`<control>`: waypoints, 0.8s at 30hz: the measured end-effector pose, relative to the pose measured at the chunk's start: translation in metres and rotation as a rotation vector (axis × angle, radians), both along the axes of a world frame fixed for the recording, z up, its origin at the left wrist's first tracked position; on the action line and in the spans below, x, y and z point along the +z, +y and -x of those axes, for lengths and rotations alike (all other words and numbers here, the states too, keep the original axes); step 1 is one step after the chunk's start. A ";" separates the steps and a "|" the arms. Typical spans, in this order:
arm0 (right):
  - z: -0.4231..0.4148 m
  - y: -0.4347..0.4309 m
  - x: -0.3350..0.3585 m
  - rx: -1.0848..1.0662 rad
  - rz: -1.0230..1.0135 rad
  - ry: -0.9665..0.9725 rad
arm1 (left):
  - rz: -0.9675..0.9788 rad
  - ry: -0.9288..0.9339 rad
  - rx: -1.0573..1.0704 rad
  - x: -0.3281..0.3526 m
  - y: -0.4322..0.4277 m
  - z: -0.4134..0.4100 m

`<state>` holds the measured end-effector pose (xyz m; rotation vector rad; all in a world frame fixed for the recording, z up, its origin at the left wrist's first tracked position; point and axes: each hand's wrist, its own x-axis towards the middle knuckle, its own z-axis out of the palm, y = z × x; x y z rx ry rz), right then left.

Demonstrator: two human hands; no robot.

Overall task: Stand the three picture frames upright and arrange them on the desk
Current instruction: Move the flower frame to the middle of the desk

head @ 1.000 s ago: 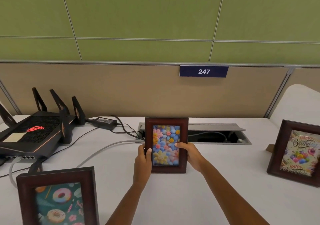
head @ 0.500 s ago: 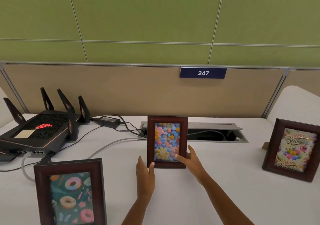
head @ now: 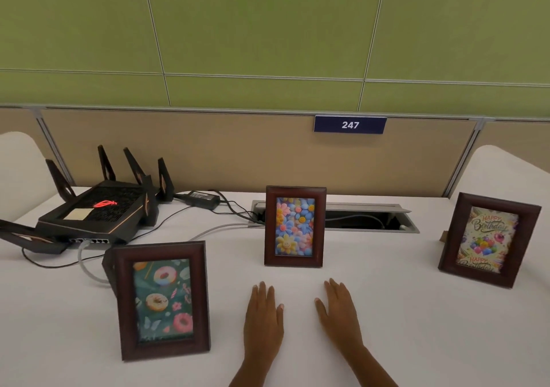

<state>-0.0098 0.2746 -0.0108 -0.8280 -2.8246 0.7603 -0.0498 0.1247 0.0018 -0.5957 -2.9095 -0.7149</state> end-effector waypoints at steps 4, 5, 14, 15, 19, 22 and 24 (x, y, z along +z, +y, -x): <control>-0.019 -0.016 -0.004 0.026 -0.165 -0.026 | 0.135 0.095 -0.070 0.003 -0.015 -0.019; -0.023 -0.020 -0.005 0.029 -0.180 -0.025 | 0.161 0.091 -0.090 0.003 -0.018 -0.022; -0.048 -0.049 -0.006 0.028 -0.182 -0.021 | 0.196 0.094 -0.091 -0.001 -0.040 -0.037; -0.050 -0.051 -0.006 0.032 -0.184 -0.020 | 0.188 0.102 -0.087 0.000 -0.042 -0.039; -0.055 -0.056 -0.004 0.060 -0.196 -0.017 | 0.197 0.075 -0.107 -0.002 -0.050 -0.047; -0.059 -0.057 -0.003 0.087 -0.195 -0.023 | 0.138 -0.025 -0.173 -0.003 -0.055 -0.052; -0.062 -0.059 -0.002 0.100 -0.192 -0.021 | 0.104 -0.073 -0.173 0.005 -0.057 -0.058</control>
